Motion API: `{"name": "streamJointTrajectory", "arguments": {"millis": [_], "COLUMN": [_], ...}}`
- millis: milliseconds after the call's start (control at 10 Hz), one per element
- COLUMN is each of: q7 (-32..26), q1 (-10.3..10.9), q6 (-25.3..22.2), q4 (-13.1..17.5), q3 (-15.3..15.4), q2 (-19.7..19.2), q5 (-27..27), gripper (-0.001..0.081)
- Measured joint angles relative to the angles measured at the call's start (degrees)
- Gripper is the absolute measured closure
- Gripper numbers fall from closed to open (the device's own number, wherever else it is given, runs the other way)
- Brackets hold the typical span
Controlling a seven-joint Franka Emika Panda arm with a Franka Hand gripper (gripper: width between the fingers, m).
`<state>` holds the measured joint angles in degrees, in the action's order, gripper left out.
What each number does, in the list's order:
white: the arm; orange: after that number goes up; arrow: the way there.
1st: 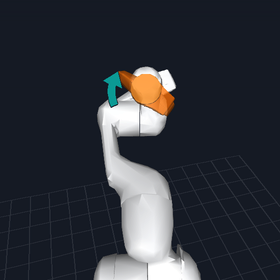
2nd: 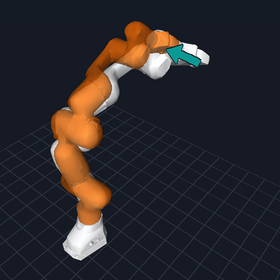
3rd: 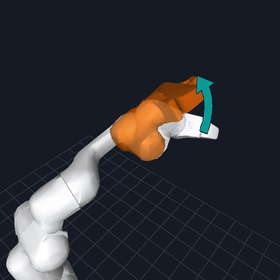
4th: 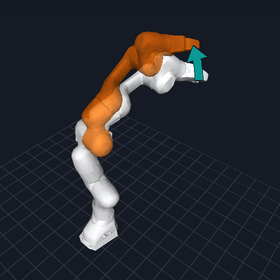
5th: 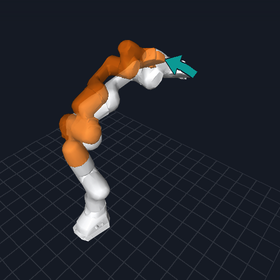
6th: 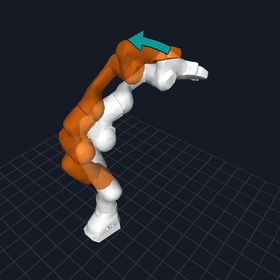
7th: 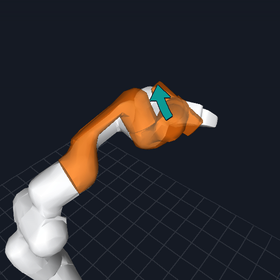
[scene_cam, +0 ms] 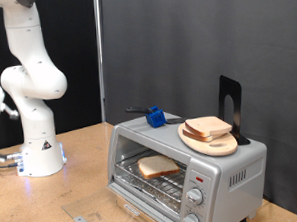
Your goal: Make a piece of toast with the oven
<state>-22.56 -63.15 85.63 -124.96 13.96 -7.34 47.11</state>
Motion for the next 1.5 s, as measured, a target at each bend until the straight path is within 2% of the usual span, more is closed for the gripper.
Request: {"name": "streamJointTrajectory", "arguments": {"millis": [600,1000,1200,1500], "q7": [-3.47,-6.34,-6.55,-7.81], "q1": [2.65,4.78,5.94,6.95], "q6": [11.31,18.37,19.81,21.43], "q4": [2.13,2.61,2.0,-1.22], "q3": [0.96,1.08,1.62,3.64], "q2": [-12.97,-20.45,-22.57,-22.99], "q5": [-4.95,-5.79,-5.79,-4.75], "gripper": [-0.0002,-0.0002,-0.0002,-0.0002]}}
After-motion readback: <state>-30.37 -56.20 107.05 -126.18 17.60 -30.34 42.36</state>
